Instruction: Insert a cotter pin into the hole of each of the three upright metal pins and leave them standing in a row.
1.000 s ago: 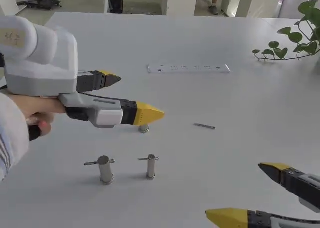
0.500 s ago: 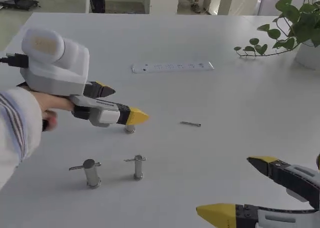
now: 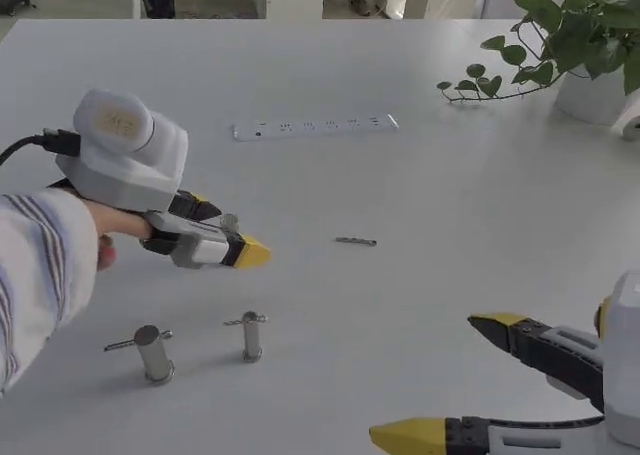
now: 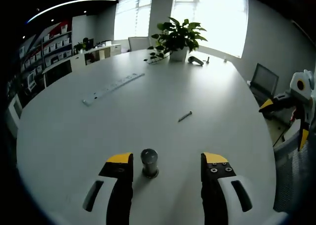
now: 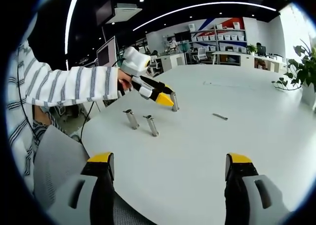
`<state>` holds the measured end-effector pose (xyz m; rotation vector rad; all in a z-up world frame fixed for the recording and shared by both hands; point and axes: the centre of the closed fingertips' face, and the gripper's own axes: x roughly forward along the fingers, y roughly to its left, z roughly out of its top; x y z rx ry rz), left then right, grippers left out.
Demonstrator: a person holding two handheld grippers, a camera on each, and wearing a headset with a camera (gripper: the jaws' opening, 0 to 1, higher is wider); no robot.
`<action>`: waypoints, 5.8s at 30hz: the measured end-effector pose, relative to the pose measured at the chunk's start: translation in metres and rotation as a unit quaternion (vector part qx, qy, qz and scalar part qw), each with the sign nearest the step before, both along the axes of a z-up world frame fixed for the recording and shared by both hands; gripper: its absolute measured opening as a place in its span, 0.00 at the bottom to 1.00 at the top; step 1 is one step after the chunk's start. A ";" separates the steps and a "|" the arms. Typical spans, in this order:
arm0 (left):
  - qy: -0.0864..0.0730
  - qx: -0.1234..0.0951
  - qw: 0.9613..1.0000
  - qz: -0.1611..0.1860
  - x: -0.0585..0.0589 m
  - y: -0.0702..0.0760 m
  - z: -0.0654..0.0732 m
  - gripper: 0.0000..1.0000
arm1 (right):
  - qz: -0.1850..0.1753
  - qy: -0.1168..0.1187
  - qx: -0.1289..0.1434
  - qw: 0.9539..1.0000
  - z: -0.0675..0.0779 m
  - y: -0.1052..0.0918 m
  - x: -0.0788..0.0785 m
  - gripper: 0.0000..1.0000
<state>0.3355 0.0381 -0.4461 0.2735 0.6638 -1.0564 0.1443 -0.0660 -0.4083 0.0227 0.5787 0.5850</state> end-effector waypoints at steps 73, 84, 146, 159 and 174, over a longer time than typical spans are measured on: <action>-0.060 -0.054 0.997 -0.006 -0.086 0.016 0.120 0.09 | 0.044 -0.022 -0.013 0.999 0.008 0.001 0.007 0.91; -0.043 -0.033 0.998 -0.017 -0.149 0.031 0.102 0.09 | 0.049 -0.025 -0.013 0.998 0.009 0.005 0.002 0.92; -0.030 0.028 0.997 0.061 -0.174 0.018 -0.010 0.10 | 0.101 -0.009 -0.033 0.994 -0.007 0.029 -0.016 0.94; -0.041 0.024 0.998 0.042 -0.173 0.025 -0.014 0.10 | 0.097 -0.005 -0.030 0.995 -0.011 0.028 -0.016 0.93; -0.066 0.001 0.998 -0.020 -0.181 0.027 -0.008 0.10 | 0.098 0.001 -0.031 0.995 -0.014 0.030 -0.016 0.93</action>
